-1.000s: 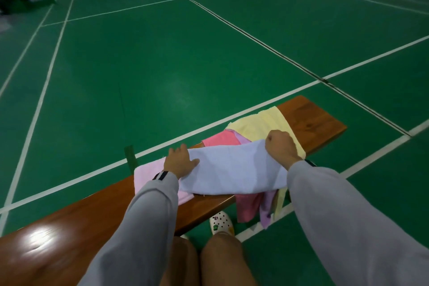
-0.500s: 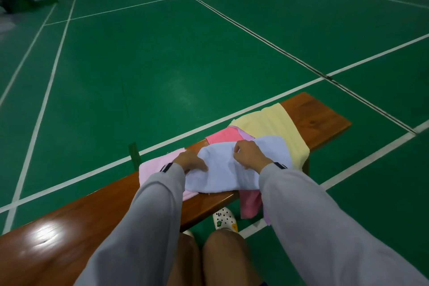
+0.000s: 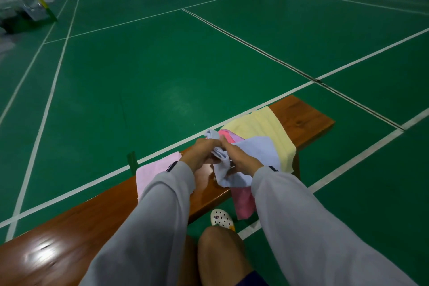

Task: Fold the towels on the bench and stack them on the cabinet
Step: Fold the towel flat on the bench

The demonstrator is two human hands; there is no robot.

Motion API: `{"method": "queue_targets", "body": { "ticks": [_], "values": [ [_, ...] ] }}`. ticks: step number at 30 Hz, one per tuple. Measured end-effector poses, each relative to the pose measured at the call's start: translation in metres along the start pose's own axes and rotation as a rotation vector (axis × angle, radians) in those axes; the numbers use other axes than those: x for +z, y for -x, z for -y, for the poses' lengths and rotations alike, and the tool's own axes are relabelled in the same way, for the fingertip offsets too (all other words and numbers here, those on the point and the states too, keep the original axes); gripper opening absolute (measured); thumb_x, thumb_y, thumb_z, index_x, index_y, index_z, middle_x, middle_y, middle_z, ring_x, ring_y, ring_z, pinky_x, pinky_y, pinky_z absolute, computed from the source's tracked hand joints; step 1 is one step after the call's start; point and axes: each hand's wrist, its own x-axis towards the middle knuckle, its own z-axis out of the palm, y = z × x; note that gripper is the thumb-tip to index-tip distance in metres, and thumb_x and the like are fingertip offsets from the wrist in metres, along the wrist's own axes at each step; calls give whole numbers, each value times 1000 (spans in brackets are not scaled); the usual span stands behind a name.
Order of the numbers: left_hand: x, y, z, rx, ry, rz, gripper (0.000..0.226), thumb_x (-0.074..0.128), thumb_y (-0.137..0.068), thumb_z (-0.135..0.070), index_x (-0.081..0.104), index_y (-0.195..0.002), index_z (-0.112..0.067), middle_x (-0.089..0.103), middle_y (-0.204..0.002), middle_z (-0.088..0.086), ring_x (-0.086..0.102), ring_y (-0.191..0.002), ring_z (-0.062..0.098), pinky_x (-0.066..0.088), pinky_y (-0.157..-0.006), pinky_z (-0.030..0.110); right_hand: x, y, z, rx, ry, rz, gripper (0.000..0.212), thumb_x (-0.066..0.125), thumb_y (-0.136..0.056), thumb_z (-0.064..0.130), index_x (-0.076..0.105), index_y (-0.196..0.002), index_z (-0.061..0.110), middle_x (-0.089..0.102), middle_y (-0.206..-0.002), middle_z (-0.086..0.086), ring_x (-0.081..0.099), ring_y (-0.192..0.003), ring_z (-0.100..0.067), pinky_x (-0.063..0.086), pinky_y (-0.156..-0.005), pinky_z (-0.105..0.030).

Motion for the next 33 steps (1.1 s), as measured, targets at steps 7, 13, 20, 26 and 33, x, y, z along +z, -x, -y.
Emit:
{"method": "queue_targets", "body": {
  "ticks": [7, 13, 20, 26, 33],
  "values": [
    [47, 11, -12, -111, 30, 28, 13, 53, -85, -13, 50, -73, -14, 51, -63, 5, 49, -59, 18, 41, -55, 26, -43, 26, -13, -124, 62, 102, 50, 72, -88, 56, 65, -125, 23, 70, -122, -5, 62, -117, -26, 57, -94, -48],
    [85, 6, -14, 87, -214, -188, 13, 60, -79, -20, 58, -71, -10, 64, -68, 14, 60, -57, 27, 45, -51, 28, -69, 26, -31, -131, 274, -43, 23, 53, -95, -1, 61, -116, -1, 63, -96, -18, 70, -74, -40, 64, -62, -43],
    [115, -12, -18, 208, -411, -189, 32, 59, -66, -33, 67, -74, -4, 70, -71, 15, 68, -64, 32, 56, -57, 41, -103, 26, -44, -68, 297, -165, 26, 57, -99, 20, 61, -112, -2, 68, -94, -27, 72, -69, -41, 62, -56, -43],
    [145, -12, -22, 233, -484, -84, 24, 60, -70, -19, 62, -71, 4, 72, -72, 22, 71, -58, 32, 53, -50, 36, -141, 25, -63, 98, 350, -184, 32, 61, -90, 16, 60, -114, -4, 72, -87, -24, 63, -60, -33, 60, -67, -47],
    [165, -22, -4, 262, -587, -58, 24, 71, -84, -38, 61, -85, -16, 74, -84, 10, 72, -73, 28, 61, -68, 43, -159, 23, -74, 129, 592, -310, 54, 70, -88, 44, 62, -116, -1, 67, -104, -17, 67, -83, -32, 57, -64, -39]
  ]
}}
